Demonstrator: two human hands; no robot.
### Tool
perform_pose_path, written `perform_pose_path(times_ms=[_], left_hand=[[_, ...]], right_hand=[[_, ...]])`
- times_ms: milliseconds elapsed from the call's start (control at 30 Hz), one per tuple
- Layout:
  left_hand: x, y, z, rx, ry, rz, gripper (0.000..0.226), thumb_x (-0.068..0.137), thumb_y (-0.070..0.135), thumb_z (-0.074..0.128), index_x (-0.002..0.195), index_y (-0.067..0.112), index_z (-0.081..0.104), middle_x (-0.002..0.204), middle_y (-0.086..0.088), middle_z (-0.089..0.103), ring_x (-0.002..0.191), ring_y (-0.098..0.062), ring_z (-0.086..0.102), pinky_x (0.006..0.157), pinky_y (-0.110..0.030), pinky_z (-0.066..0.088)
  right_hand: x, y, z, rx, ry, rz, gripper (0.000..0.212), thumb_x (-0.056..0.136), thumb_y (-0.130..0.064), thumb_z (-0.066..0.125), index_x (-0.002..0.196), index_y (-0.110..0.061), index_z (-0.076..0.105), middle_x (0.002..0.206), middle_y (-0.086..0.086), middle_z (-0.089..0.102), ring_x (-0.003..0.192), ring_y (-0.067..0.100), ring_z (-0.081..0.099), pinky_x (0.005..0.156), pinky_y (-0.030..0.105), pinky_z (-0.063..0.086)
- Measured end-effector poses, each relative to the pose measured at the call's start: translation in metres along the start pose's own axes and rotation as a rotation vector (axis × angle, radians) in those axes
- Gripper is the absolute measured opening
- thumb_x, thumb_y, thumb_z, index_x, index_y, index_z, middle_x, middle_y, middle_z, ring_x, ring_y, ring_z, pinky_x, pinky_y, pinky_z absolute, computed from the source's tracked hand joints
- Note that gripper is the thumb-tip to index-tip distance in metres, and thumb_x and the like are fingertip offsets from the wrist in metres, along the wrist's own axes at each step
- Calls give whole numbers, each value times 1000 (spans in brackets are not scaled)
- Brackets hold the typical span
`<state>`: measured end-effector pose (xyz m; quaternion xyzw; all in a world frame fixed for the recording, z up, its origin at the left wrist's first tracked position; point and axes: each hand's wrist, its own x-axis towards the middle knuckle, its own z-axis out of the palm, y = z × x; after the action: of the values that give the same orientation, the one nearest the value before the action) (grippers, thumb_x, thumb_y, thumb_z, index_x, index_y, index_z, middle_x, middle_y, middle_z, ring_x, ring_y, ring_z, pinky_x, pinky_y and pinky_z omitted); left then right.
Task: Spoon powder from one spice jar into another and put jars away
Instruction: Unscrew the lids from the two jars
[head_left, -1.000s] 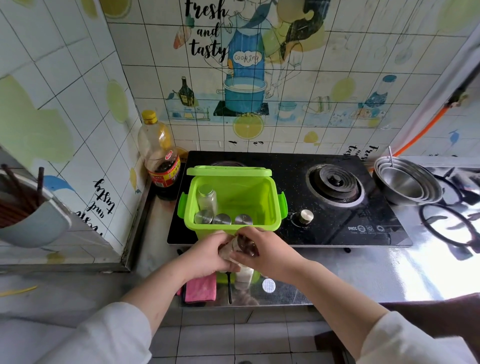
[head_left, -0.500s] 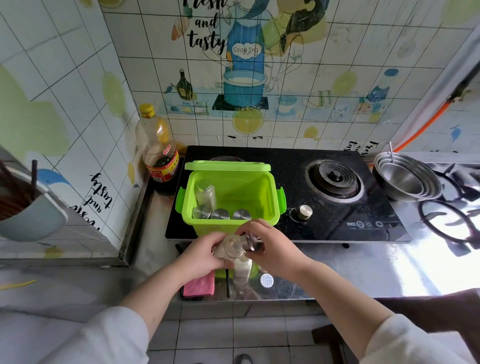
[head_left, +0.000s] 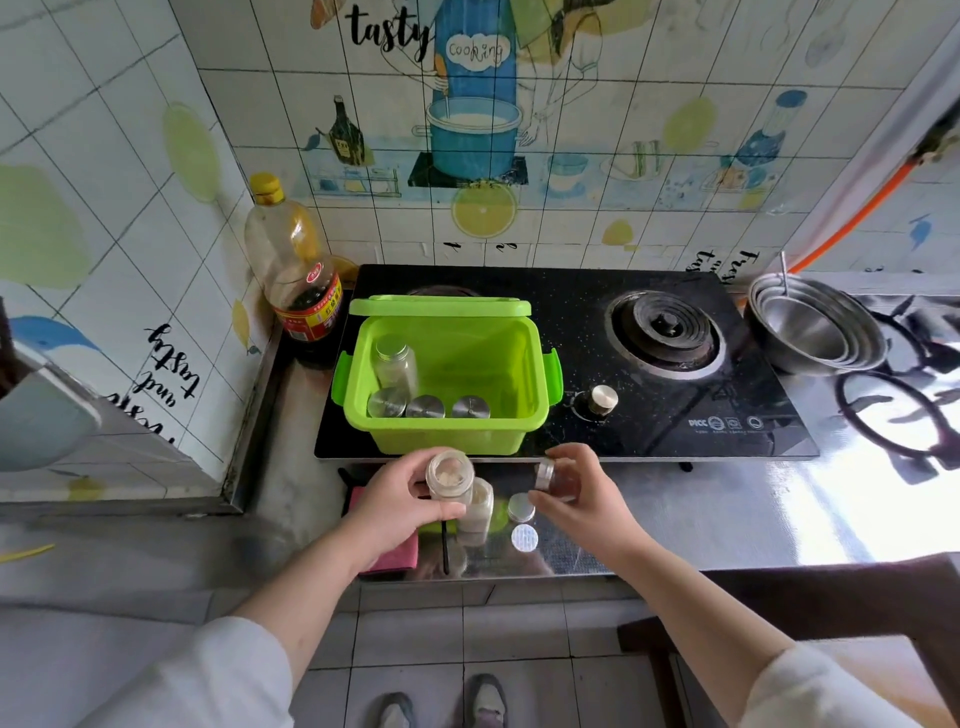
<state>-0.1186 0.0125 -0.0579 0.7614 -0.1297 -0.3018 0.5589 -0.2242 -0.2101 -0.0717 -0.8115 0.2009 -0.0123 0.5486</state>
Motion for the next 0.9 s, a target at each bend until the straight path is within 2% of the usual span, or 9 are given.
perform_pose_path(times_ms=[167, 267, 367, 467, 600, 733, 833, 900], left_hand=[[-3, -10, 16, -43, 34, 28, 58, 68, 0, 83, 114, 30, 65, 114, 10, 70, 110, -7, 63, 98, -25, 46], [0, -8, 28, -45, 46, 53, 57, 69, 0, 82, 113, 30, 64, 113, 9, 69, 108, -6, 63, 92, -17, 46], [5, -8, 40, 36, 23, 86, 57, 66, 8, 86, 114, 30, 64, 113, 8, 69, 108, -5, 61, 95, -19, 44], [7, -9, 52, 76, 6, 111, 56, 64, 13, 87, 113, 29, 65, 115, 7, 67, 109, -8, 60, 95, -21, 43], [6, -14, 59, 105, 52, 119, 57, 64, 13, 88, 114, 29, 65, 116, 11, 64, 109, -3, 58, 91, -11, 41], [-2, -23, 55, 63, 104, 128, 56, 62, 11, 88, 108, 35, 67, 114, 10, 66, 109, -6, 59, 94, -20, 44], [-7, -32, 52, 51, 112, 106, 55, 57, 29, 87, 107, 41, 67, 115, 11, 64, 112, -11, 59, 97, -29, 45], [-10, -38, 50, 43, 135, 72, 57, 55, 34, 85, 109, 37, 68, 117, 10, 62, 112, -11, 59, 97, -32, 46]], right_hand=[[1, 46, -8, -201, 9, 198, 52, 76, -20, 78, 118, -20, 48, 108, -5, 58, 77, 11, 60, 68, 24, 46], [7, 64, -7, -272, 25, 211, 52, 75, -21, 78, 118, -19, 50, 112, -2, 59, 84, 16, 59, 70, 26, 42], [17, 73, -5, -345, 35, 224, 48, 75, -26, 76, 115, -22, 50, 113, -1, 54, 90, 15, 53, 73, 26, 39], [25, 83, -3, -423, 2, 256, 47, 75, -26, 73, 116, -25, 50, 115, 2, 51, 89, 16, 54, 72, 29, 45], [30, 104, -1, -530, -38, 324, 47, 79, -30, 69, 121, -27, 48, 119, 2, 44, 84, 23, 60, 71, 34, 52], [31, 118, 2, -589, -39, 365, 46, 83, -28, 68, 124, -26, 46, 124, 4, 40, 85, 28, 63, 74, 39, 56], [31, 122, 7, -595, -46, 357, 48, 83, -27, 70, 125, -27, 46, 125, 4, 40, 89, 28, 62, 76, 40, 56], [31, 123, 8, -597, -43, 336, 48, 83, -28, 70, 125, -29, 47, 123, 4, 40, 90, 28, 62, 75, 40, 56]])
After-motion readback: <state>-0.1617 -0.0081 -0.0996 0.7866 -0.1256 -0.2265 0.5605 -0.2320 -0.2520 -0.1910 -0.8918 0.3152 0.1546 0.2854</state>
